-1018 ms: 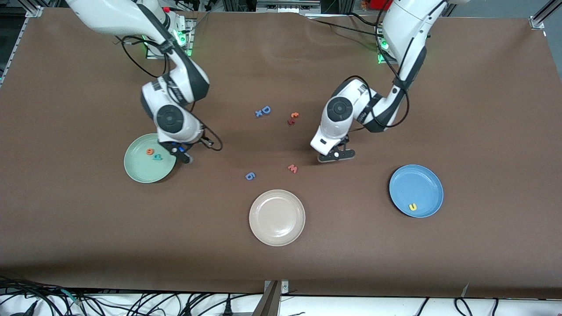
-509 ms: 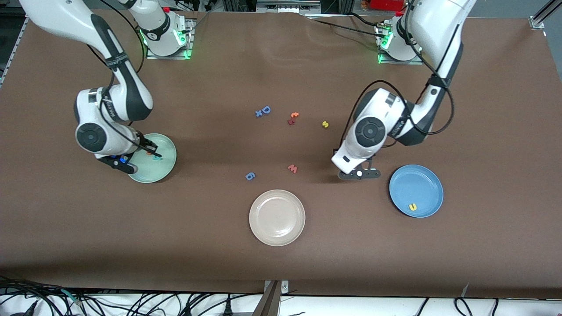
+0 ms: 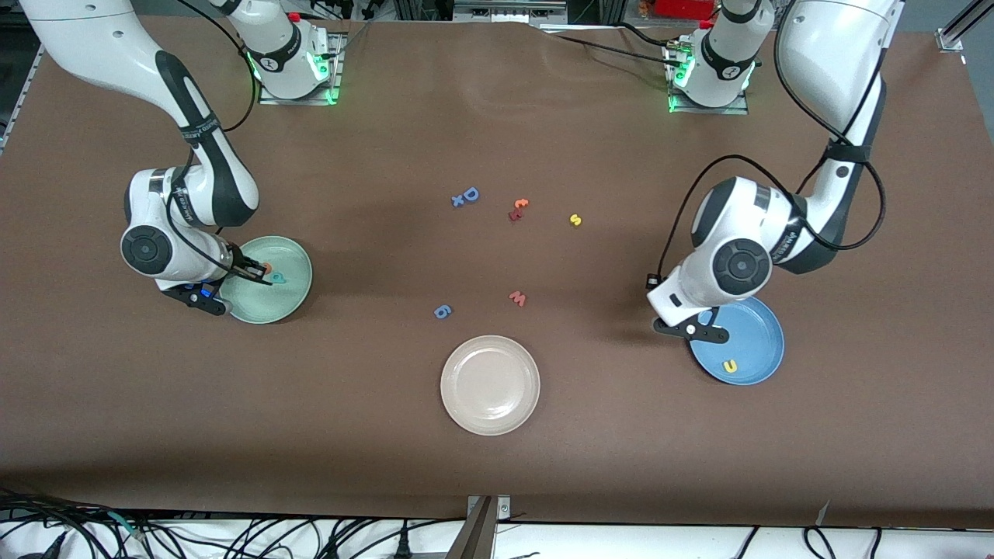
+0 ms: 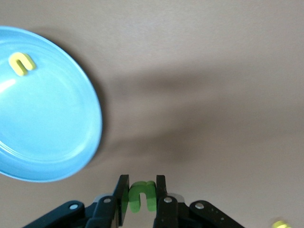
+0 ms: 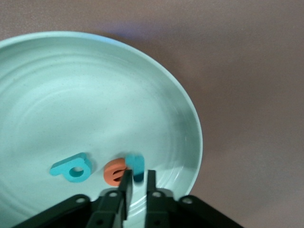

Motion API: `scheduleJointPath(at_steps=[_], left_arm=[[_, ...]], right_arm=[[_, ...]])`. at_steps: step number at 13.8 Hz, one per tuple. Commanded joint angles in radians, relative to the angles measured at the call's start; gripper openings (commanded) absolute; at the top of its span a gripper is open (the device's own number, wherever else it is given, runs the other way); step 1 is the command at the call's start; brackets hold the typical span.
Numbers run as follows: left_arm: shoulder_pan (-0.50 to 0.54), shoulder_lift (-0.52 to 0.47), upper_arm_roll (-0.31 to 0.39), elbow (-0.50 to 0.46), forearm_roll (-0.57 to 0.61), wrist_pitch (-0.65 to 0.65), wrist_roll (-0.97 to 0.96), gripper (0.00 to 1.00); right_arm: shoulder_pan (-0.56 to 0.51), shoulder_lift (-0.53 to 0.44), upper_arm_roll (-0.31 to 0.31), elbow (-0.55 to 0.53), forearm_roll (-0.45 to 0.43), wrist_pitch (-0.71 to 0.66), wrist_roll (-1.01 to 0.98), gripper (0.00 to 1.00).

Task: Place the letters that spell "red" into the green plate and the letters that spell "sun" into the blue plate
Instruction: 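Release the n onto the blue plate while the right gripper withdraws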

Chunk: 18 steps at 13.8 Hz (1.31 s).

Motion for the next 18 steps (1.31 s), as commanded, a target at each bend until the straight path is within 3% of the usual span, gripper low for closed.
scheduleJointPath(at_steps=[1,3,5,8,11,13,14,15,16,17,18], left_arm=[[0.009,-0.009,0.036,0.002,0.043,-0.013,0.146,0.18],[0.026,-0.009,0.037,0.004,0.111,-0.007,0.201,0.18],[0.046,-0.006,0.042,0.004,0.122,0.007,0.264,0.19],[0.083,0.012,0.065,0.028,0.122,0.069,0.398,0.19],[0.106,0.050,0.067,0.083,0.109,0.103,0.488,0.19],[0.111,0.070,0.067,0.102,0.108,0.120,0.488,0.22],[0.112,0.086,0.067,0.112,0.105,0.132,0.488,0.30],[0.112,0.096,0.067,0.114,0.088,0.158,0.486,0.30],[0.111,0.102,0.067,0.113,0.056,0.175,0.483,0.55],[0.111,0.101,0.067,0.113,0.013,0.177,0.474,0.99],[0.111,0.098,0.067,0.113,-0.028,0.177,0.471,1.00]], right_arm=[[-0.015,-0.024,0.004,0.000,0.003,-0.009,-0.020,0.91],[-0.014,-0.054,0.003,0.022,0.004,-0.058,-0.018,0.98],[-0.014,-0.084,0.007,0.089,0.007,-0.165,-0.011,0.98],[-0.014,-0.113,0.011,0.262,0.093,-0.351,-0.015,0.98],[-0.009,-0.155,0.015,0.452,0.112,-0.565,-0.018,0.99],[-0.006,-0.189,0.023,0.534,0.113,-0.615,-0.021,0.99],[-0.006,-0.209,0.023,0.536,0.116,-0.617,-0.021,0.99],[-0.006,-0.244,0.026,0.536,0.116,-0.617,-0.021,0.99],[-0.006,-0.263,0.029,0.536,0.116,-0.618,-0.021,0.99],[-0.006,-0.284,0.044,0.534,0.118,-0.627,-0.020,0.99],[-0.006,-0.295,0.055,0.534,0.118,-0.632,-0.020,0.99]])
